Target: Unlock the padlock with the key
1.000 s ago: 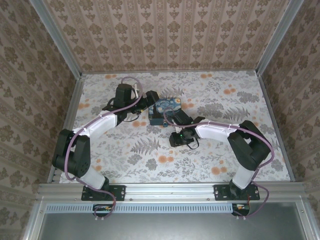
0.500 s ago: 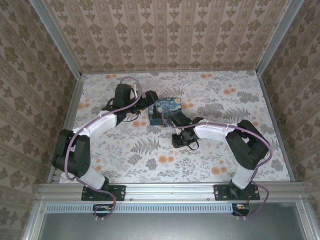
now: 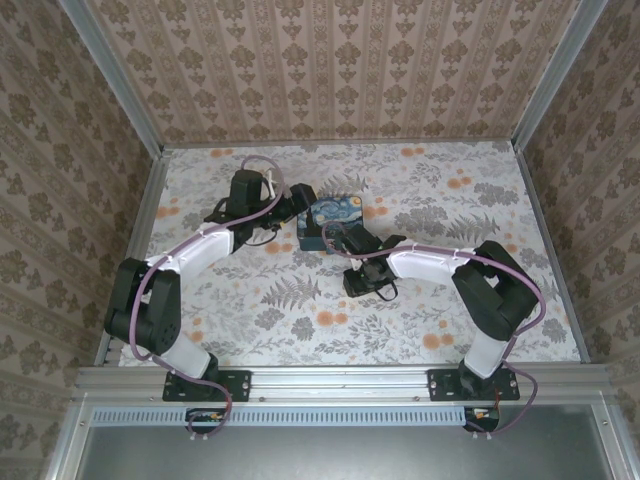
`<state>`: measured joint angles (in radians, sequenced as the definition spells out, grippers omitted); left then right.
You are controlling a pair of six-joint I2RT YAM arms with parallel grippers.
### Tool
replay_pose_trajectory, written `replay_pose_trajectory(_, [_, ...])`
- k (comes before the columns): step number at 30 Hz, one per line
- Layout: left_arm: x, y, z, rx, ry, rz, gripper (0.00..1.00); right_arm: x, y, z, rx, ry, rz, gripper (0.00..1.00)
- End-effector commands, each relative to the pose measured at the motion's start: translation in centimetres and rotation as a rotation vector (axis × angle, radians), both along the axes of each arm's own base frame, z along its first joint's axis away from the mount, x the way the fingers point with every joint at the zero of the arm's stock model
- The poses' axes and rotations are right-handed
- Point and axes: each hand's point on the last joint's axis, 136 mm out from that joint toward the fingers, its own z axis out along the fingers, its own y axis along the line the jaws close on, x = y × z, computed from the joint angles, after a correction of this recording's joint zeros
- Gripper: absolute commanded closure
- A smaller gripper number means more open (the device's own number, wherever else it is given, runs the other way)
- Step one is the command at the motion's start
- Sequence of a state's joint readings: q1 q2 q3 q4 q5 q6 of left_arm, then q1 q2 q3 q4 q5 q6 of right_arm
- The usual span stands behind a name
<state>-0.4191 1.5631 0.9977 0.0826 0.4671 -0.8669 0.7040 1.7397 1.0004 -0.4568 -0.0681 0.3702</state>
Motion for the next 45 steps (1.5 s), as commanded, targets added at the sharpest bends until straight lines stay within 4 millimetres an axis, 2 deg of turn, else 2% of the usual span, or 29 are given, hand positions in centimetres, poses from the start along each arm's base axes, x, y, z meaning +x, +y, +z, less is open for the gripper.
replay_pose_trajectory(1, [0.0, 0.3, 0.4, 0.000, -0.025, 0.003, 0.00, -1.1, -1.2, 0.5, -0.054, 0.008, -0.012, 0.67])
replay_pose_trajectory(11, [0.1, 0.3, 0.4, 0.001, -0.026, 0.002, 0.00, -1.6, 1.3, 1.7, 0.060, 0.025, -0.021, 0.68])
replay_pose_trajectory(18, [0.0, 0.3, 0.3, 0.002, -0.024, 0.002, 0.00, -1.6, 2.7, 1.2, 0.090, 0.045, -0.013, 0.69])
replay_pose_trajectory(35, [0.2, 0.5, 0.0, -0.003, -0.019, 0.006, 0.00, -1.2, 4.1, 0.2, 0.103, 0.074, -0.006, 0.70])
replay_pose_trajectory(40, [0.2, 0.6, 0.1, -0.006, -0.020, 0.008, 0.00, -1.6, 5.8, 0.7, 0.134, 0.077, 0.022, 0.71])
replay_pose_trajectory(45, [0.2, 0.8, 0.4, -0.010, -0.026, 0.011, 0.00, -2.4, 9.3, 2.5, 0.269, 0.075, 0.106, 0.71])
